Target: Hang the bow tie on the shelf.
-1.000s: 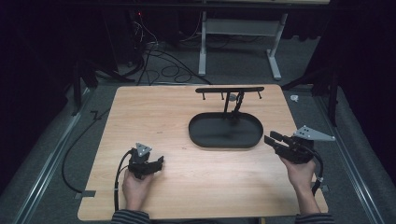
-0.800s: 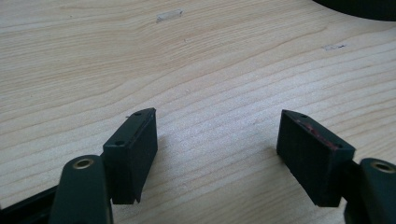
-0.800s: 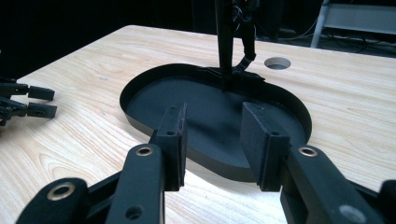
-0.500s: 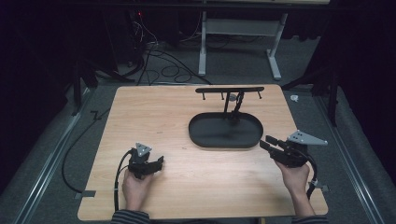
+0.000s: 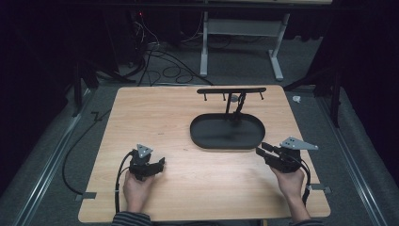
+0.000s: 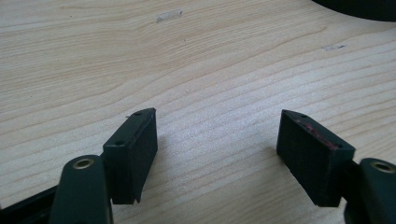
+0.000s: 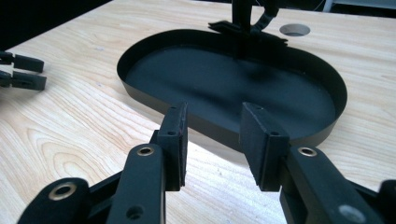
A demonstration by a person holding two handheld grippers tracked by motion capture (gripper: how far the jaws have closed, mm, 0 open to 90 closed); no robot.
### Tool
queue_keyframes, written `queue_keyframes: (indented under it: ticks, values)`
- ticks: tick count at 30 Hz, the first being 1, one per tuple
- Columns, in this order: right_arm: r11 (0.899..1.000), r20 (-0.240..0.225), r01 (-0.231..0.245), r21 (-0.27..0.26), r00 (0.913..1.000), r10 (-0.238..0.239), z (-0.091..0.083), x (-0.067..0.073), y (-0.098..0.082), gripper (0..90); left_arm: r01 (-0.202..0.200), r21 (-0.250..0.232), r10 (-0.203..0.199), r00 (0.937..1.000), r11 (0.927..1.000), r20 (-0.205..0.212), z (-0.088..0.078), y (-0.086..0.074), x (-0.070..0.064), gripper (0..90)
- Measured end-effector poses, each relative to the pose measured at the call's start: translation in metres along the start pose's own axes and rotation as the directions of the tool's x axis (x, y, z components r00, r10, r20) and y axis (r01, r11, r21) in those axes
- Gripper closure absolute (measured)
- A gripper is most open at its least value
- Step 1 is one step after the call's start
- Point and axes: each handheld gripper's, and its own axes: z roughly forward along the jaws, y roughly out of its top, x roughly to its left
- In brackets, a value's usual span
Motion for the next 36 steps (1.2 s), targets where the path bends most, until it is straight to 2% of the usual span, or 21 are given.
queue_keyframes:
  ticks: [14,27,36]
  values:
    - [0.998,0.019,0.011,0.058,0.9998,-0.012,0.016,0.004,-0.013,63.8,-0.001,0.0,0.001,1.0,1.0,0.0,0.0,0.0,0.0,29.6]
    - [0.991,0.035,0.018,0.131,0.9991,-0.023,0.033,0.006,-0.026,63.4,-0.002,-0.001,0.002,1.0,1.0,-0.003,0.0,0.0,0.0,30.0]
    - [0.984,0.06,0.041,0.171,0.9968,-0.052,0.041,0.009,-0.033,62.7,-0.002,-0.001,0.002,1.0,1.0,-0.004,0.0,0.0,0.0,30.0]
